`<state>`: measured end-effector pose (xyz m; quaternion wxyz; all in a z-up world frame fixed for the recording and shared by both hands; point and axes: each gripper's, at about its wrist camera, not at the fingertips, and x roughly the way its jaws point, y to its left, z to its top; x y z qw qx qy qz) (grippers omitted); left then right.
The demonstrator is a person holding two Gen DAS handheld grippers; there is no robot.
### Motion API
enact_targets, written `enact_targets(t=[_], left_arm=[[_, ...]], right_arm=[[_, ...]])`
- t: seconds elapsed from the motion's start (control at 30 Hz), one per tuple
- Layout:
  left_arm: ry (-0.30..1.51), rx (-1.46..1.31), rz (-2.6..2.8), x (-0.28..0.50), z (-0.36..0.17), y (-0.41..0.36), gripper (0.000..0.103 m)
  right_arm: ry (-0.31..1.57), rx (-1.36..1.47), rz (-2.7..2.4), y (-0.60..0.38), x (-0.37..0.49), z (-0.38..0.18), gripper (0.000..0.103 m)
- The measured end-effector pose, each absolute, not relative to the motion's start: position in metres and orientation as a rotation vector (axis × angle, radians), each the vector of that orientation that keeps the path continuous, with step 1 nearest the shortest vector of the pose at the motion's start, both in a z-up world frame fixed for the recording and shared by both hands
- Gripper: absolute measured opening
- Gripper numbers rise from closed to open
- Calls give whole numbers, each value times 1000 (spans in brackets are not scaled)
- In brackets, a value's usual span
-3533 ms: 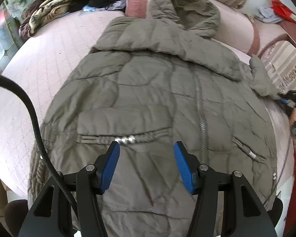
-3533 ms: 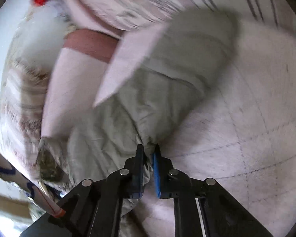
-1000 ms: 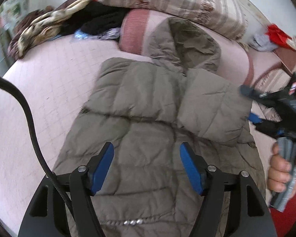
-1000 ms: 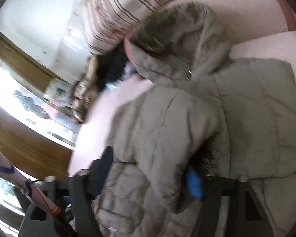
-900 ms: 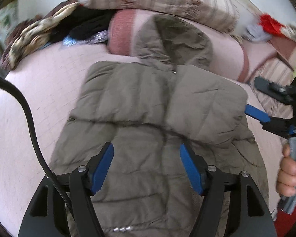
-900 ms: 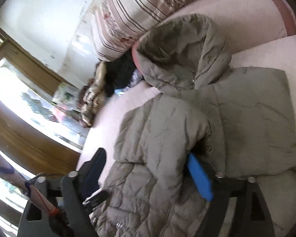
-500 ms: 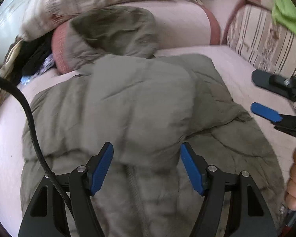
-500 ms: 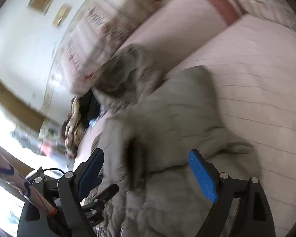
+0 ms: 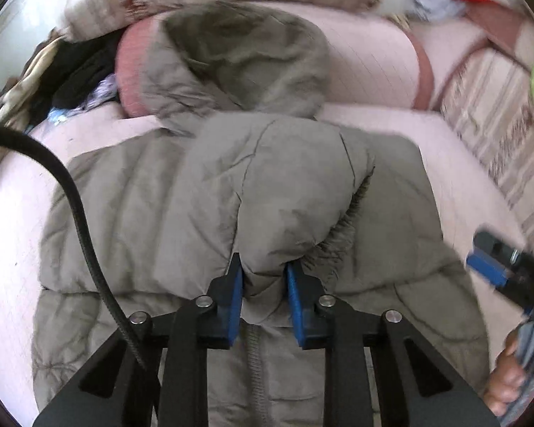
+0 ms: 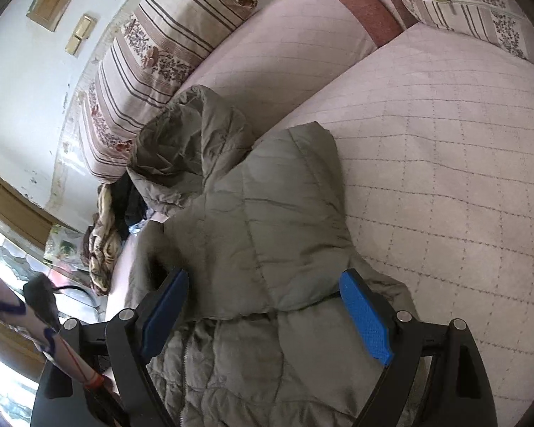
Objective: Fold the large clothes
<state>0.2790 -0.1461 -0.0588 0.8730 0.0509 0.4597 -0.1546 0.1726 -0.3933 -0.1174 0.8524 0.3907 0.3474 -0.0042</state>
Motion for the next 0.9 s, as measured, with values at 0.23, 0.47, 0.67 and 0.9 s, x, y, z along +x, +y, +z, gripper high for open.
enact_targets(t=[0.23,0.47,0.67,0.9], left_arm=[[937,-5,-204,311,-40,-83,22],[946,-100,-121,329,-38,-34,21],[943,-15,72,347,-48,0,3],[1037,-180,93,355,-71,57,29]], right_arm=[[759,790,-21,-386,179,-122,91],[795,715,-30,-372,186,-125,91],[816,667,-27,-363,189,-126,91],[841,604,-18,-350,194,-127,91]])
